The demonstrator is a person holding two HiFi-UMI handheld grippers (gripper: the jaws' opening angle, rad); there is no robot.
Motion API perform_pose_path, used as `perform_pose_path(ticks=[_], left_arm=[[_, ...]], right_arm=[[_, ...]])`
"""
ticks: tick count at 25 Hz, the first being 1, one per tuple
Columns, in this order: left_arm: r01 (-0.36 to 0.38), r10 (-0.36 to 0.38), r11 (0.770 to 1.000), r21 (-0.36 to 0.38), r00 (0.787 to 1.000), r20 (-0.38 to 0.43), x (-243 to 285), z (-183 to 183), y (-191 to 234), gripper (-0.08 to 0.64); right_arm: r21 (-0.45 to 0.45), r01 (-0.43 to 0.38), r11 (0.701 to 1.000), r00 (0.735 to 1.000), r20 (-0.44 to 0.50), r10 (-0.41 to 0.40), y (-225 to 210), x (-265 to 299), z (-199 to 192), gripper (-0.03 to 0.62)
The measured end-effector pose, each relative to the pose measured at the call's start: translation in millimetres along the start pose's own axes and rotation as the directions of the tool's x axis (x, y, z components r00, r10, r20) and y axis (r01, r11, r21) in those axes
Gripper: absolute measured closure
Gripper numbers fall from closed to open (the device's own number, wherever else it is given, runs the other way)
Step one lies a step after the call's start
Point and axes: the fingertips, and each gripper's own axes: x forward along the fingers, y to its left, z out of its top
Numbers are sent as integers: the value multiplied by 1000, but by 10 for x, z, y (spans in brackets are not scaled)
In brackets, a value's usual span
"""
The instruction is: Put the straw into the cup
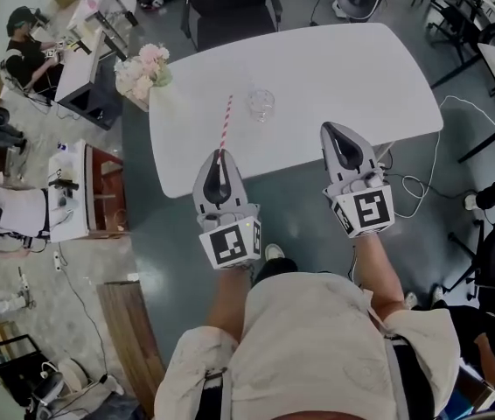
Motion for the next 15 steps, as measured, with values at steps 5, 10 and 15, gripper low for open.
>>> perform_pose_path(ticks=[5, 10, 15], left_arm=[[22, -22, 1000, -21, 999, -29, 347, -228, 237, 537], [48, -51, 998, -44, 996, -69, 581, -463, 423, 537], [79, -86, 995, -61, 989, -119, 791, -705, 377, 537]], right_arm=[[2, 13, 1000, 1000, -27, -13, 18, 421, -158, 592], [13, 32, 999, 998, -62, -31, 67, 706, -337, 592], [38, 47, 998, 994, -103, -43, -17, 875, -566, 592]])
